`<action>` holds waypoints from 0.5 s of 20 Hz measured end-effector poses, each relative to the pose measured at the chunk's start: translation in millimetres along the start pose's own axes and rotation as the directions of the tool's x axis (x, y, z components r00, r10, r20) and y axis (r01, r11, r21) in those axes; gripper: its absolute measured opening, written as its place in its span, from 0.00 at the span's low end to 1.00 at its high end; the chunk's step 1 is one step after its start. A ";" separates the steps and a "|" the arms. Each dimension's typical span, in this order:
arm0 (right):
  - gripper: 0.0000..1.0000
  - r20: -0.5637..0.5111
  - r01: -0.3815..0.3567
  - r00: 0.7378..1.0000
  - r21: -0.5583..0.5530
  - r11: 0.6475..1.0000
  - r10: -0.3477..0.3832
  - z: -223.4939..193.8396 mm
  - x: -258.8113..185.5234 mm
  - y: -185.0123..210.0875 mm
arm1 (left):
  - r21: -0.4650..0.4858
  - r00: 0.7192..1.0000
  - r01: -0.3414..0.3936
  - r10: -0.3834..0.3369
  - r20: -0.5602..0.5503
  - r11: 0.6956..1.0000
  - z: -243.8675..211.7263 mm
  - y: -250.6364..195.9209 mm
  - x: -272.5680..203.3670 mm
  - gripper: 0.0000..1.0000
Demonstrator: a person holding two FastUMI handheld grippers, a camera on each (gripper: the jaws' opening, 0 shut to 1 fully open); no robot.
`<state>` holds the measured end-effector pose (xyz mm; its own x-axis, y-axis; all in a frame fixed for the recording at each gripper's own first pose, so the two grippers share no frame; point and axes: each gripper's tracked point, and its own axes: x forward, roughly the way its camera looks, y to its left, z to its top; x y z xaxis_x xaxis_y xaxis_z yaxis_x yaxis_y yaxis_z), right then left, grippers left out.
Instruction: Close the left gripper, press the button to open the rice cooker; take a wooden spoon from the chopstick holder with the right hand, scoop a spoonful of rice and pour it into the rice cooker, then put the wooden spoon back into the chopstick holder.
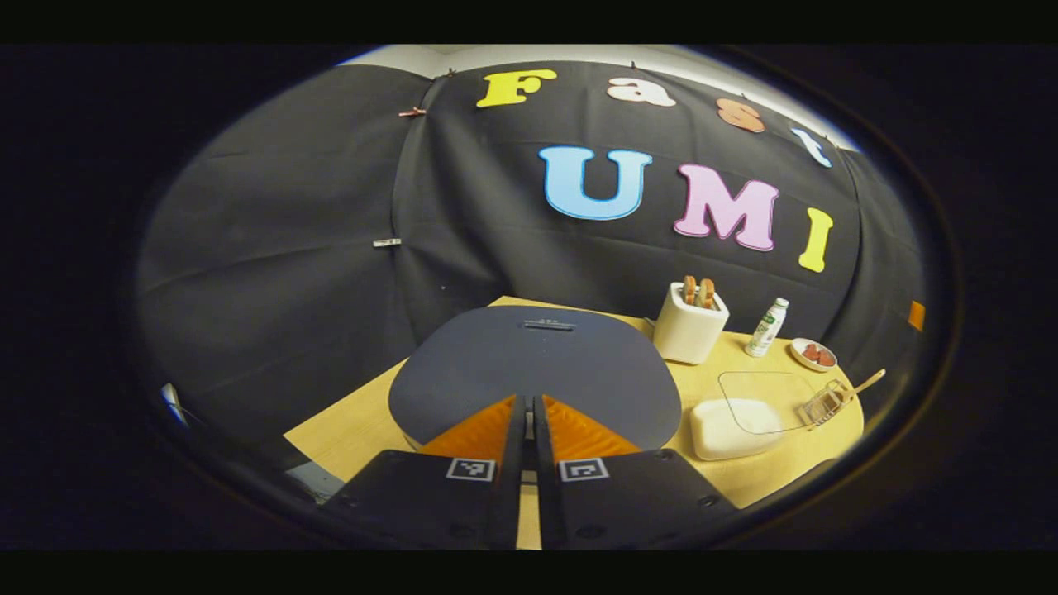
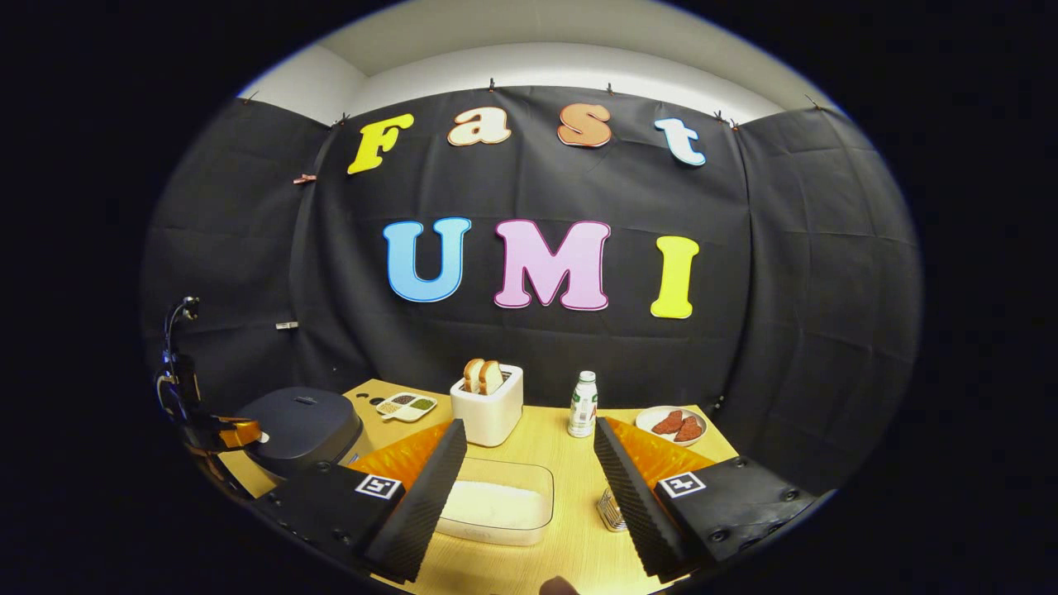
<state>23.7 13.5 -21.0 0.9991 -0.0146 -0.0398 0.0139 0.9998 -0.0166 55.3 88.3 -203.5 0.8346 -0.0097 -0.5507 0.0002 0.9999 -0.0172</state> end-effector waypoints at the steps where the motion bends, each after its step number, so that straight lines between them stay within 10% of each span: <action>1: 0.97 0.001 -0.001 1.000 -0.001 1.000 0.001 -0.1 -0.5 0.7 | -0.004 1.000 0.004 -0.004 0.005 1.000 -0.1 0.4 -0.9 0.14; 10: 0.97 -0.006 -0.018 1.000 -0.004 1.000 0.018 -3.9 -7.2 5.2 | -0.002 0.999 -0.022 0.022 -0.035 1.000 -3.7 0.4 0.8 0.09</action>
<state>16.5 18.8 -24.7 0.9989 0.0036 -0.0464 -0.0045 0.9998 -0.0197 53.9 88.6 -207.0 0.8149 0.0121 -0.5795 -0.0195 0.9998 -0.0065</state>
